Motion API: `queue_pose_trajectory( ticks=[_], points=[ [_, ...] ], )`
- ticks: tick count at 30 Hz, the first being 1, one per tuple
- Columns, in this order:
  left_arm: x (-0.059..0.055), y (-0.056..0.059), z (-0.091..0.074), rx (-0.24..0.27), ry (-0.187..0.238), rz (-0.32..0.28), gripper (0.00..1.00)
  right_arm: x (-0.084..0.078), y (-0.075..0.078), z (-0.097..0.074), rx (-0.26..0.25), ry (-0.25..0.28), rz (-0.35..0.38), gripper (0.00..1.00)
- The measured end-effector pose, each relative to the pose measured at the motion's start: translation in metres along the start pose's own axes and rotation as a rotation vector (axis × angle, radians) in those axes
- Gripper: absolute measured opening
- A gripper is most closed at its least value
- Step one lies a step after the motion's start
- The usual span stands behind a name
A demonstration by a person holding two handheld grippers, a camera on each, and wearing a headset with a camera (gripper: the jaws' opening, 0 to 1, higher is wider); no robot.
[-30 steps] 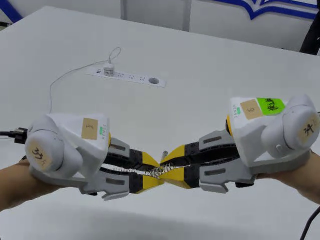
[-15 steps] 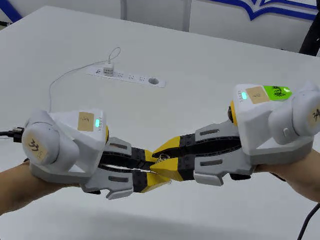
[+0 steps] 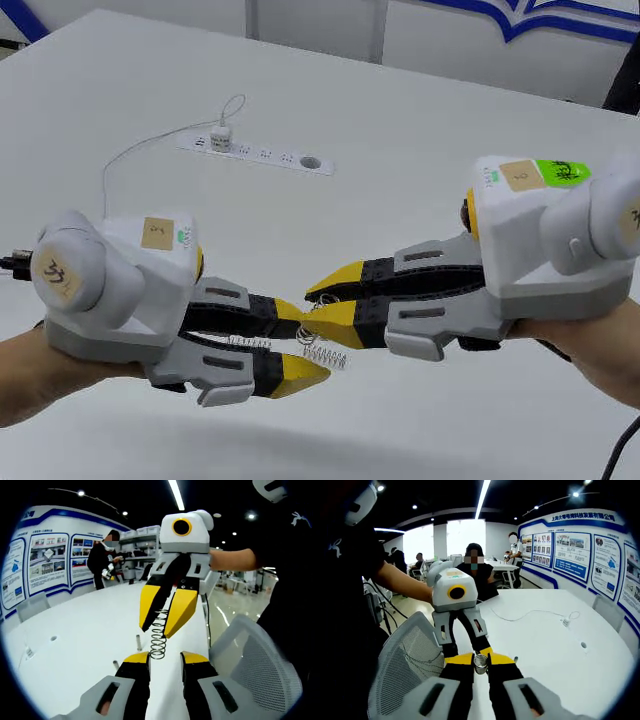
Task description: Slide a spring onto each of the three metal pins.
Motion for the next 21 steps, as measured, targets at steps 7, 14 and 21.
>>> queue_pose_trajectory(
  ticks=[7, 14, 21],
  points=[
    [-0.005, -0.012, -0.007, 0.058, -0.019, 0.0, 0.38, -0.003, 0.014, -0.009, -0.048, -0.005, 0.012, 0.11],
    [-0.006, -0.028, -0.022, 0.13, -0.012, -0.02, 0.49, -0.013, 0.04, -0.025, -0.136, -0.026, 0.038, 0.11],
    [-0.004, -0.042, -0.039, 0.202, -0.002, -0.017, 0.52, -0.03, 0.073, -0.043, -0.241, -0.063, 0.086, 0.11]
  ],
)
Point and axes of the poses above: the centre of the closed fingertips' face, and the gripper's own axes: z roughly forward along the fingers, y roughly to its right, x roughly out of its top, the point moved 2 cm from there along -z, roughly backward along the fingers, and after that the axes turned 3 degrees about -x, right-handed, at the moved point
